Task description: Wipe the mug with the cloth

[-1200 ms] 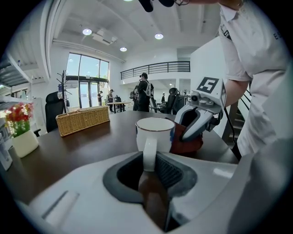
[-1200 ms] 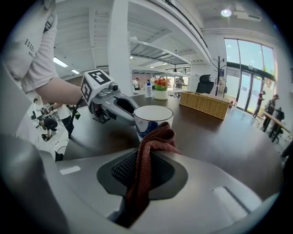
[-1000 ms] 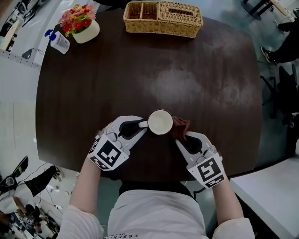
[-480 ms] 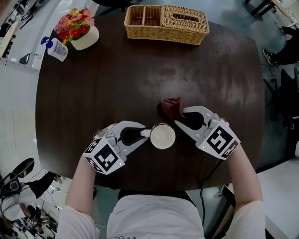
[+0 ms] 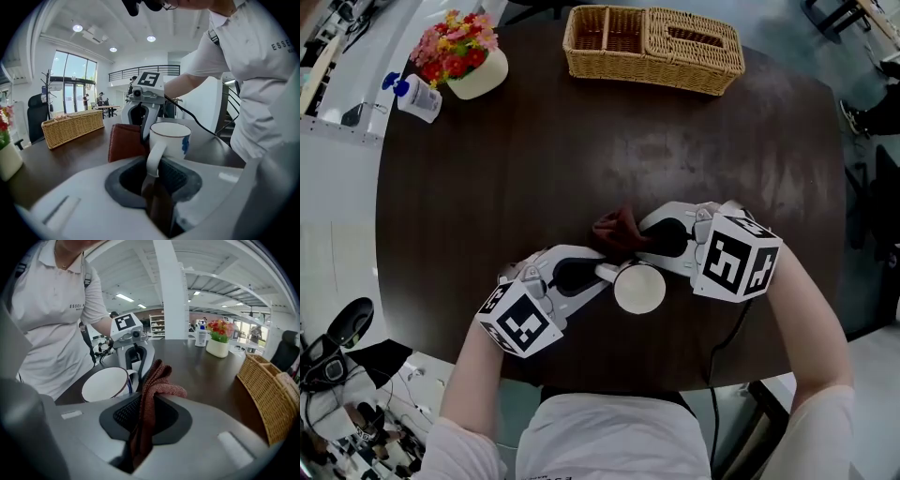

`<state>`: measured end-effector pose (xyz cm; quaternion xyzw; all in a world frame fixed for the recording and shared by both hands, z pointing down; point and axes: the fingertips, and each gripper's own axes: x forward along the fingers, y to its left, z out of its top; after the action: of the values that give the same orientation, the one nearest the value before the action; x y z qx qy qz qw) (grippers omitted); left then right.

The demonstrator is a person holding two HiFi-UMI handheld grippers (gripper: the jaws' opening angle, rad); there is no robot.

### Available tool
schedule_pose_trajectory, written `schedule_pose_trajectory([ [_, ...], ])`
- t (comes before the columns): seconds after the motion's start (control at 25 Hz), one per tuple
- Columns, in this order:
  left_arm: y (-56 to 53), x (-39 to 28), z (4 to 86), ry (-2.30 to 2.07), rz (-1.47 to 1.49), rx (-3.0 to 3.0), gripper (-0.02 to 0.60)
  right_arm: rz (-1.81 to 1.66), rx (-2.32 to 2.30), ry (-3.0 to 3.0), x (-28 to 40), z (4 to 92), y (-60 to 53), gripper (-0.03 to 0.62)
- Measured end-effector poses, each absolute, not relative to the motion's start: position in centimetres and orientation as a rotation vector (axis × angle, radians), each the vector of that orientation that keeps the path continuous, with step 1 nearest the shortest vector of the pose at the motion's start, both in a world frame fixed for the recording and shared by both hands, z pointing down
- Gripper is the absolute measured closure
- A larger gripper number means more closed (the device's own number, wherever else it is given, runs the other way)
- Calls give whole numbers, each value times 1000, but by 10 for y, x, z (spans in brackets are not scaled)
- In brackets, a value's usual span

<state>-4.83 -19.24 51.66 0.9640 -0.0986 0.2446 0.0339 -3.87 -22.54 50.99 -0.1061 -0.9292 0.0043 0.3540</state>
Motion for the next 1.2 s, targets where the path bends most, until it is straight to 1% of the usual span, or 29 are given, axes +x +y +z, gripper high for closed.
schedule_pose_trajectory([
  [0.32, -192, -50, 517, -342, 768, 2916, 503, -121, -447, -2242, -9, 512, -206, 516],
  [0.52, -192, -50, 517, -361, 782, 2903, 503, -129, -431, -2228, 0, 517, -198, 516],
  [0.68, -190, -53, 518, -406, 797, 2885, 503, -92, -353, -2249, 5, 524, -192, 516],
  [0.96, -183, -56, 519, -579, 810, 2793, 503, -17, -78, -2366, 16, 517, -183, 516],
  [1.2, -170, -56, 516, -691, 772, 2749, 503, 49, 91, -2430, 28, 509, -164, 516],
])
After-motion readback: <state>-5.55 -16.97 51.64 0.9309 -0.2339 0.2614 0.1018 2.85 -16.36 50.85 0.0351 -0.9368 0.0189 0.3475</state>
